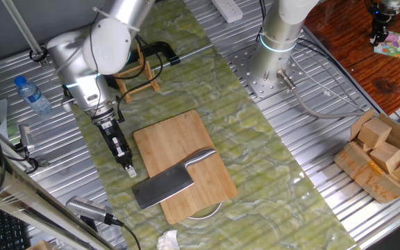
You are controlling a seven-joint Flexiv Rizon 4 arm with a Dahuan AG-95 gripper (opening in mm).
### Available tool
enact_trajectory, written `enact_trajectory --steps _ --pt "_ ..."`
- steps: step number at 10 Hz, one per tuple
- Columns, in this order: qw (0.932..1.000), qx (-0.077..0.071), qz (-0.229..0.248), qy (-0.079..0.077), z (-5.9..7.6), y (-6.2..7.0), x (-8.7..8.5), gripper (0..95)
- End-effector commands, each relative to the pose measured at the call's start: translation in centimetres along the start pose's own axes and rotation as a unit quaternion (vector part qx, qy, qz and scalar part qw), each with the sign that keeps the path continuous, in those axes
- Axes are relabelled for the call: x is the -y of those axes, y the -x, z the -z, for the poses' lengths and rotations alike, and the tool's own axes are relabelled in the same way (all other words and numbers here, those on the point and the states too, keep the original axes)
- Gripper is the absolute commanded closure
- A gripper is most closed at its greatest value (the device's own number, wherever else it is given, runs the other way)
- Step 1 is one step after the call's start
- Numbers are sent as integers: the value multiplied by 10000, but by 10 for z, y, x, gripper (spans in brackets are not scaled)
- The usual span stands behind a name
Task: Put the knife on the knife rack
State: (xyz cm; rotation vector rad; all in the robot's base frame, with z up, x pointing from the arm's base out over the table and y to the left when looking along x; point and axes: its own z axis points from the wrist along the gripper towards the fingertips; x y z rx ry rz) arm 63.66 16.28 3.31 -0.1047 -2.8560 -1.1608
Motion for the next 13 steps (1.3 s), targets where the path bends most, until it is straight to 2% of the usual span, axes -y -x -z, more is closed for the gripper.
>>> enact_trajectory --steps 1,9,13 --pt "10000 4 -6 28 0 0 -1 760" --pt "9998 -12 -73 174 -11 1 -9 760" --pt "9992 -30 -150 372 -17 -2 -7 760"
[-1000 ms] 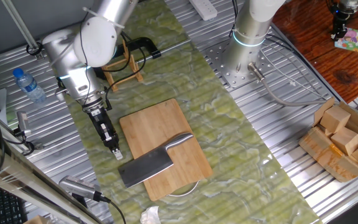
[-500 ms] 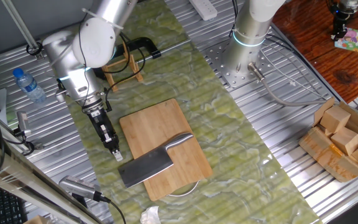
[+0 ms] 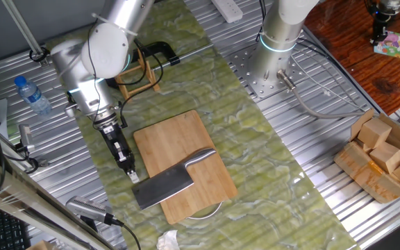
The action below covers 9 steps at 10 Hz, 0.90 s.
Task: Put the knife on the knife rack
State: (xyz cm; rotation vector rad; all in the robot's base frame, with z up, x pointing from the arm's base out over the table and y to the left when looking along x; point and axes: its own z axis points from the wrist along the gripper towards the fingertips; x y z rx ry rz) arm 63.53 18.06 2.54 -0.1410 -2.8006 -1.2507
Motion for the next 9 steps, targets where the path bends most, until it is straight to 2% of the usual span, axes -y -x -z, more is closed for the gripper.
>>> enact_trajectory --steps 1,9 --pt "10000 2 -37 57 0 -2 0 760" --pt "9999 9 -109 66 -10 -10 -3 760"
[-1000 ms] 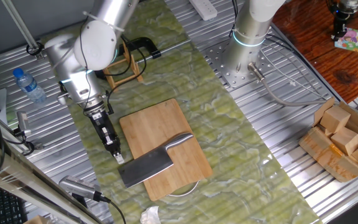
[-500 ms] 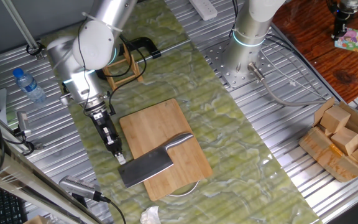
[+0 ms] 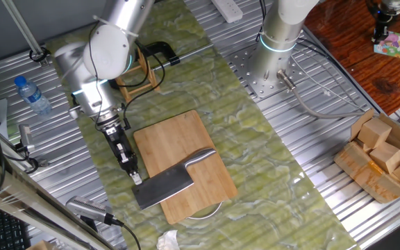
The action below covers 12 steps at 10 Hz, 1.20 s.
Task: Put the knife on the knife rack
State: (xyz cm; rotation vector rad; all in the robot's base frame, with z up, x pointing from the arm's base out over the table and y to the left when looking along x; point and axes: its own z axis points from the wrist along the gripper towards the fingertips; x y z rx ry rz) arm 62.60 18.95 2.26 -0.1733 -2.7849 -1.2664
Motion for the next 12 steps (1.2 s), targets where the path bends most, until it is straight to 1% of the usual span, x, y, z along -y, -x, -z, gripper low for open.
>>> enact_trajectory --steps 1,6,12 --pt "10000 2 -2 -6 -4 -3 -1 760" --pt "10000 45 1 -20 -11 -7 -1 760" --pt "10000 83 -18 -11 -15 -8 -4 760"
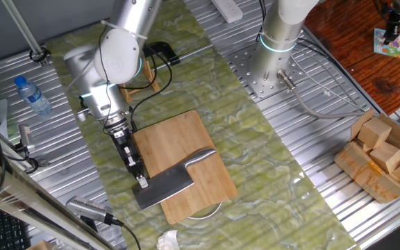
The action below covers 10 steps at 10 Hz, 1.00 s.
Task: Put the knife on the knife rack
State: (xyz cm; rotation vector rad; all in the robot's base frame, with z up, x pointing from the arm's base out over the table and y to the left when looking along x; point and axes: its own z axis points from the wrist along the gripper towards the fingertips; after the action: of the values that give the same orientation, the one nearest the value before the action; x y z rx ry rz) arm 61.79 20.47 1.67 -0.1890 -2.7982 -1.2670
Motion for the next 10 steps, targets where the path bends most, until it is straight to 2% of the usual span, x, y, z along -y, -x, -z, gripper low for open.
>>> enact_trajectory --steps 1,8,9,10 --pt "10000 10 -2 1 -1 1 0 760" --pt "10000 40 -33 -40 -6 2 -2 760" --pt "10000 46 -36 -44 -6 2 -2 950" --pt "9999 71 -45 -81 -6 2 -2 950"
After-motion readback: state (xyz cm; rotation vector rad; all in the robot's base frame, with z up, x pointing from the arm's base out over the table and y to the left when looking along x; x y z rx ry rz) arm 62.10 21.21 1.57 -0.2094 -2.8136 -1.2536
